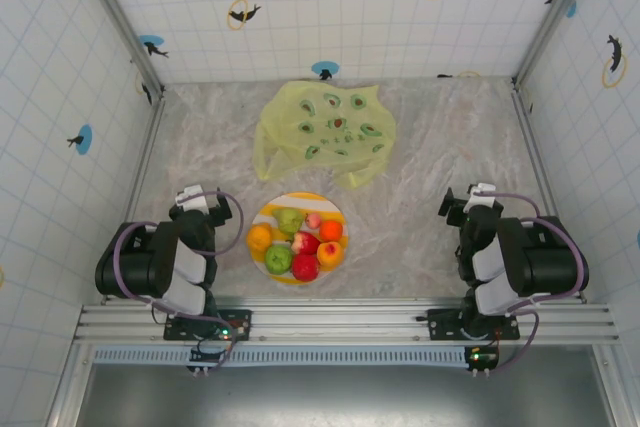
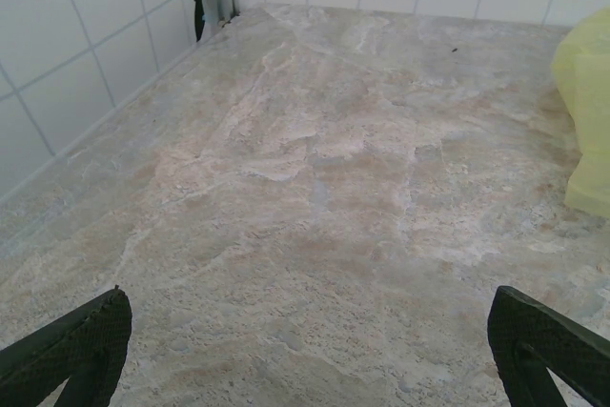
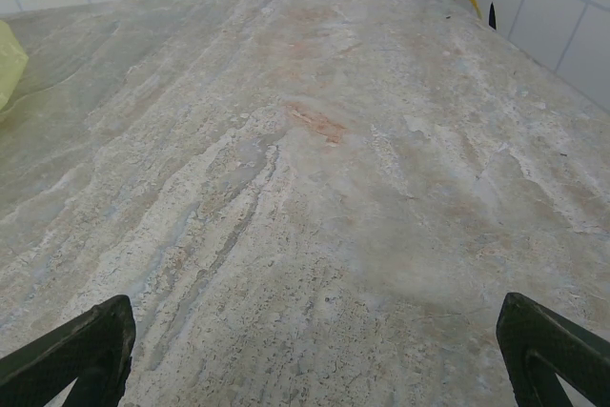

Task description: Place the fruits into the plastic bag

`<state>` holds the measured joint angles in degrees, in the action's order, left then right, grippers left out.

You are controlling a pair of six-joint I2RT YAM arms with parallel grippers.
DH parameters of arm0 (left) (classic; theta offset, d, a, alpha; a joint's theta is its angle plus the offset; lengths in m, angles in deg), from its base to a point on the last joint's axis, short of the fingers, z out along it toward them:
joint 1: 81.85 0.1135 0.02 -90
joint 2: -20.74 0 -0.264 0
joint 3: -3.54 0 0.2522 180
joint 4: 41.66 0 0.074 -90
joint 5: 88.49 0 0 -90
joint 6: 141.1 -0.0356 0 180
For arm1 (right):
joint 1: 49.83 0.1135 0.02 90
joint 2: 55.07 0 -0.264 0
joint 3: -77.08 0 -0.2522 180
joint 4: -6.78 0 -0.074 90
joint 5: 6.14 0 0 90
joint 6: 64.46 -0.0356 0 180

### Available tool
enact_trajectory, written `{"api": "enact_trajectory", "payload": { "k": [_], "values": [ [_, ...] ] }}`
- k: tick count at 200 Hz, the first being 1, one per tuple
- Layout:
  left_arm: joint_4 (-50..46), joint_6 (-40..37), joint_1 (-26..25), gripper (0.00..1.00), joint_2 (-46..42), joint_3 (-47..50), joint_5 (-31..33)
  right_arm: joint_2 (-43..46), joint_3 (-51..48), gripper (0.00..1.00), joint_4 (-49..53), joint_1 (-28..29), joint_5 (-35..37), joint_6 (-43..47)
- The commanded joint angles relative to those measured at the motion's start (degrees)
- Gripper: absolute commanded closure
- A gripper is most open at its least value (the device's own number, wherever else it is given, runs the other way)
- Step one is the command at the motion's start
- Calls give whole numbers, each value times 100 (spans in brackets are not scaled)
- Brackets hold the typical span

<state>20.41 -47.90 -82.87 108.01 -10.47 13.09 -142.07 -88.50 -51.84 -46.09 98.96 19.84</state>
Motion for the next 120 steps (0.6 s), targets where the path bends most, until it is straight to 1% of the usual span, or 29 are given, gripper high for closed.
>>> {"api": "enact_trajectory", "payload": {
  "k": [1,11,23,37,47,63,66,71,76,89,100,109,120],
  "values": [
    [-117,134,102,2,-49,81,-245,59,-177,0,-146,35,158,44],
    [-83,146,102,2,-84,63,-112,270,-178,0,-22,91,329,58],
    [-380,264,102,2,-349,-20,160,722,-73,0,633,107,486,2],
    [-1263,377,102,2,-848,-229,465,1260,3,0,1179,109,788,-105],
    [-1879,518,102,2,-1194,-404,708,1648,-13,0,1338,92,1075,-325],
    [-2953,1153,102,2,-1708,-812,1134,2263,142,0,2018,-48,1207,-892],
    [-3174,1407,106,2,-1791,-894,1178,2353,212,0,2177,-74,1178,-992],
    [-3523,1618,102,2,-1920,-1031,1178,2498,338,1,2445,-107,1112,-1103],
    [-3799,1790,102,2,-2058,-1150,1097,2636,463,0,2656,-118,971,-1154],
    [-4302,2336,102,2,-2400,-1377,570,2914,763,1,3080,-96,329,-1146],
    [-4781,2914,102,2,-2628,-1595,102,2996,1039,0,3370,2,-146,-1321],
    [-5186,3343,102,2,-2717,-1833,-415,2975,1264,0,3614,203,-427,-1376],
    [-5505,3662,61,2,-2748,-2062,-1135,2887,1581,0,3996,620,-508,-1369]
  ]
}}
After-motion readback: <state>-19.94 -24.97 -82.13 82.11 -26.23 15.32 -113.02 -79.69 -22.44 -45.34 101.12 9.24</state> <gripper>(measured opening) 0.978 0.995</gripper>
